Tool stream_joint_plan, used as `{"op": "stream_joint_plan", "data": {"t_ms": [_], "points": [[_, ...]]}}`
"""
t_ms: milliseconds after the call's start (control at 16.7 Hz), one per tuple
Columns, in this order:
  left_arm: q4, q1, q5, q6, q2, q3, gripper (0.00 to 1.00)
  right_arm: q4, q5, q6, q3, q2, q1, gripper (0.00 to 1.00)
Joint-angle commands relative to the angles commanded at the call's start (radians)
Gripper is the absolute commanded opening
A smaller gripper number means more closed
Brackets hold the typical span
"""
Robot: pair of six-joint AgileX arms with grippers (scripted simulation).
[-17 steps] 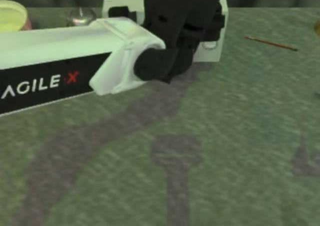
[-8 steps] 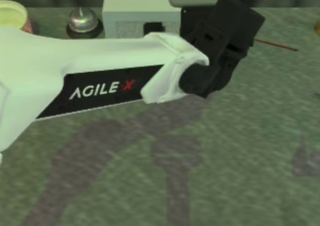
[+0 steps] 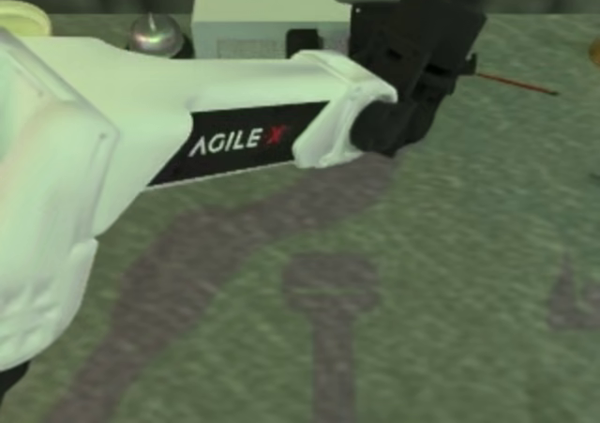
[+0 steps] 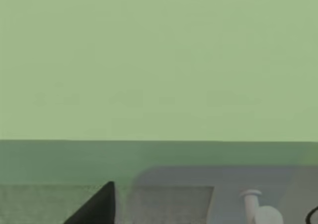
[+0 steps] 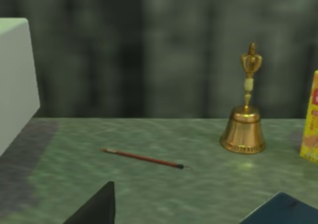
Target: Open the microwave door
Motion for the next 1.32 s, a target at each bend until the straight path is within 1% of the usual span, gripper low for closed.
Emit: {"op": "stream_joint_plan", "data": {"t_ms": [120, 300, 1080, 1140, 1320], "points": [[0.016, 0.021, 0.018, 0.015, 0.032, 0.030, 1.00, 0.000, 0.000, 0.000, 0.000, 0.000, 0.000, 1.00], [0.016, 0.022, 0.019, 0.016, 0.033, 0.032, 1.00, 0.000, 0.000, 0.000, 0.000, 0.000, 0.000, 1.00], [0.016, 0.022, 0.019, 0.016, 0.033, 0.032, 0.02, 0.000, 0.000, 0.000, 0.000, 0.000, 0.000, 1.00], [0.016, 0.022, 0.019, 0.016, 0.033, 0.032, 0.00, 0.000, 0.000, 0.000, 0.000, 0.000, 0.000, 1.00], [0.016, 0.022, 0.019, 0.016, 0.033, 0.032, 0.00, 0.000, 0.000, 0.000, 0.000, 0.000, 0.000, 1.00]]}}
